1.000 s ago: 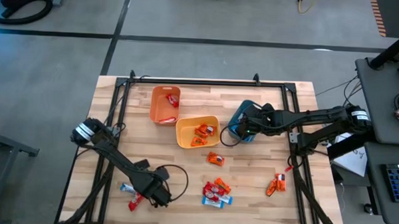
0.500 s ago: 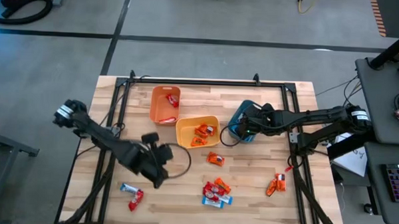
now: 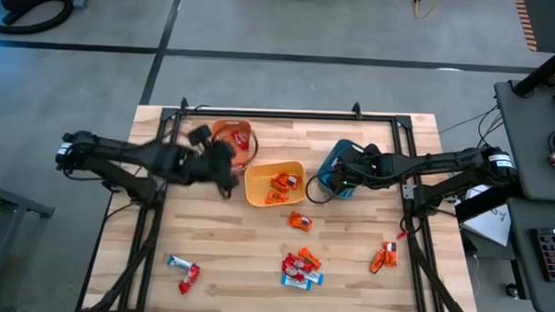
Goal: Sort candy
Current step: Put the red chocolate into the orange bin
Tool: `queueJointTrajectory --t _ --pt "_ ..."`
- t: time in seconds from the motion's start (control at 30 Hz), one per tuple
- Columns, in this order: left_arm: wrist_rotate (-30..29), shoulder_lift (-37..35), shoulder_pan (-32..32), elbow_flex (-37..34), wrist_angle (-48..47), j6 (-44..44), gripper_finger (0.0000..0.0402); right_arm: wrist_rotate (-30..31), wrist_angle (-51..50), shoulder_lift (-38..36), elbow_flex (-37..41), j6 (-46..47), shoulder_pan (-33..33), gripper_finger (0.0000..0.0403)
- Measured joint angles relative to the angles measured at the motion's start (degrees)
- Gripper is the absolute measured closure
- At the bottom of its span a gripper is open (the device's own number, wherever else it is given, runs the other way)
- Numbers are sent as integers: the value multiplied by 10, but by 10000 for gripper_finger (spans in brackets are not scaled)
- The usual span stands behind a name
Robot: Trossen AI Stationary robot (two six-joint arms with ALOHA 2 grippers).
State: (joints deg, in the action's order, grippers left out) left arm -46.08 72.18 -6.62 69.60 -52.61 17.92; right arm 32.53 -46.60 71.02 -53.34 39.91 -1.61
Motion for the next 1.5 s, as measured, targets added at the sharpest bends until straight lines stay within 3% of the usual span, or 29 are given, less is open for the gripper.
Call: queueJointTrajectory --t 0.1,0.3,0.6,0.73,0.97,1.4,1.5 --pt "15 0 61 0 34 -53 400 0 6 0 0 0 0 258" --pt "167 4 192 -7 119 -120 400 0 7 0 0 0 0 264" --pt "347 31 377 -82 193 -116 400 0 9 0 0 2 2 260" --pt "361 57 419 -127 212 -93 400 0 11 0 0 1 2 265" --pt "366 111 424 -182 244 -80 400 0 11 0 0 2 2 262" --pt "360 160 424 -187 304 -72 398 0 11 0 0 1 2 266" --pt "332 164 424 -187 299 -48 385 0 11 0 0 1 2 262"
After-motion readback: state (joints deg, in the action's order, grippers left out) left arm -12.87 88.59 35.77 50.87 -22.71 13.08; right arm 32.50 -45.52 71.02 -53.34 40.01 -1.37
